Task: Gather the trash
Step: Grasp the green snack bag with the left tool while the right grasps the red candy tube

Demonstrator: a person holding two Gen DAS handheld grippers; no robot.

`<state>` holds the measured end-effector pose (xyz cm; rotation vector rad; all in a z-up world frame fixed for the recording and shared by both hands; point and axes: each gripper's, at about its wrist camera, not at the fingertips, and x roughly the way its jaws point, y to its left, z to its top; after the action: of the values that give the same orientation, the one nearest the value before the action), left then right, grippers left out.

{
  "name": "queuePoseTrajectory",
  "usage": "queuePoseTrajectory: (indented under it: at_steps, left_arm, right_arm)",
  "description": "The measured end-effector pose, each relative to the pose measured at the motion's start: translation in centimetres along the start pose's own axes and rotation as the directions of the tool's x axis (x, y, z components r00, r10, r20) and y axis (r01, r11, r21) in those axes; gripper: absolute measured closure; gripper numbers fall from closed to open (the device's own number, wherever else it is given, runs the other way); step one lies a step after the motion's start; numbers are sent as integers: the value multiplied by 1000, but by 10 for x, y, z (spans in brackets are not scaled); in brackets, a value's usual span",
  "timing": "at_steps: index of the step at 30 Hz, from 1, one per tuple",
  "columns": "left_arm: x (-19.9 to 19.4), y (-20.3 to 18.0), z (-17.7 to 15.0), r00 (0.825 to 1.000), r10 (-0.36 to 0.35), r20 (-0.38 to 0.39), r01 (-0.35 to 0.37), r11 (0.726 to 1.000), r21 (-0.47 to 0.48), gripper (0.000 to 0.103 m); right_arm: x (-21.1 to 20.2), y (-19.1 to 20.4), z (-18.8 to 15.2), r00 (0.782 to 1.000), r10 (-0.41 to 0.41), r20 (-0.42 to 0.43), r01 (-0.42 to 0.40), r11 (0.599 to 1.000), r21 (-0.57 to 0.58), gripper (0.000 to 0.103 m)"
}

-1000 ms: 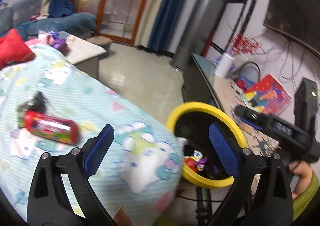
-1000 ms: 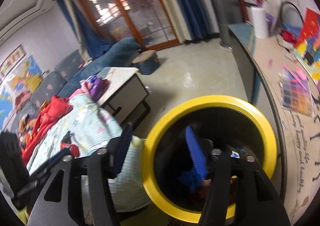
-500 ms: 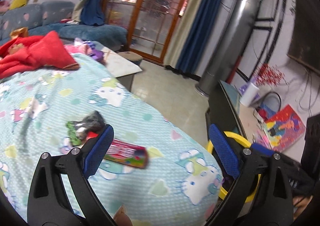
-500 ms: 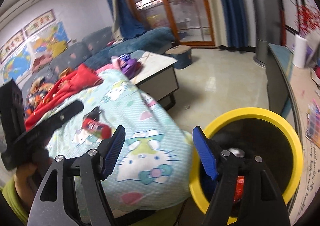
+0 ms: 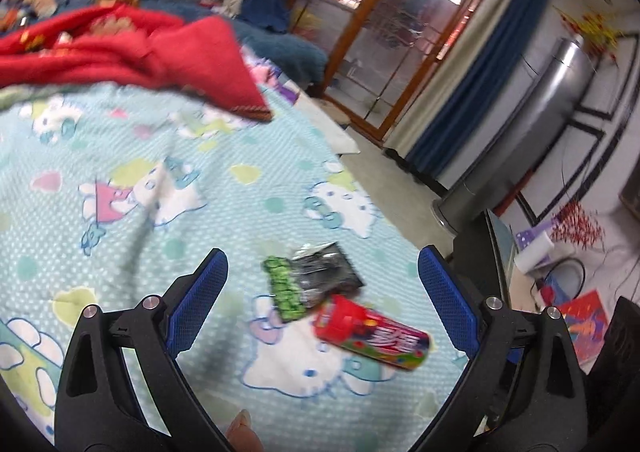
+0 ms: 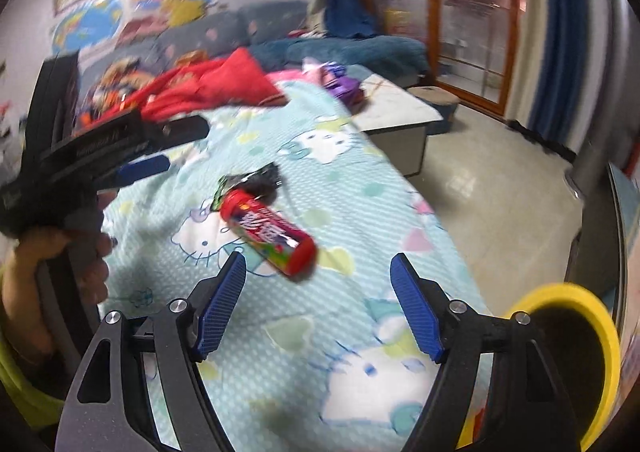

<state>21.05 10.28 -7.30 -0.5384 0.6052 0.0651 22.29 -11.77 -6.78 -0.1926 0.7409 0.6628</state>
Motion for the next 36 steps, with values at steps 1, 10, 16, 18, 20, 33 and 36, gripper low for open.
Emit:
queuePoseTrajectory:
  at_steps: [1, 10, 16, 18, 20, 33, 36]
  left_arm:
    - [3, 5, 1, 1000, -3, -8, 3, 1000, -17, 18]
    - [29, 38, -3, 990, -114, -83, 100, 983, -154, 44]
    - [38, 38, -5, 979, -179, -97, 160, 971, -177, 44]
    - [40, 35, -6, 977, -184, -105, 165, 972, -165, 49]
    - [43, 33, -6, 975, -187, -117, 167, 973, -160, 55]
    - [60, 18, -9, 968, -150, -201, 135, 987, -84, 67]
    - [61, 15, -10, 969, -138, -204, 126, 990, -70, 71]
  right_arm:
    - [8, 7, 3, 1000, -1, -10, 1, 999, -33, 31]
    - [65, 28, 20, 996, 5, -88, -15, 993, -118, 31]
    - [86, 28, 19, 988, 66, -139, -78, 993, -83, 46]
    - [86, 31, 16, 990, 63, -127, -74, 994, -85, 50]
    - [84, 34, 14, 992, 52, -119, -65, 992, -104, 54]
    - [61, 21, 0, 992, 56, -114, -56, 998, 6, 74]
    - [52, 18, -3, 994, 52, -100, -50, 998, 25, 75]
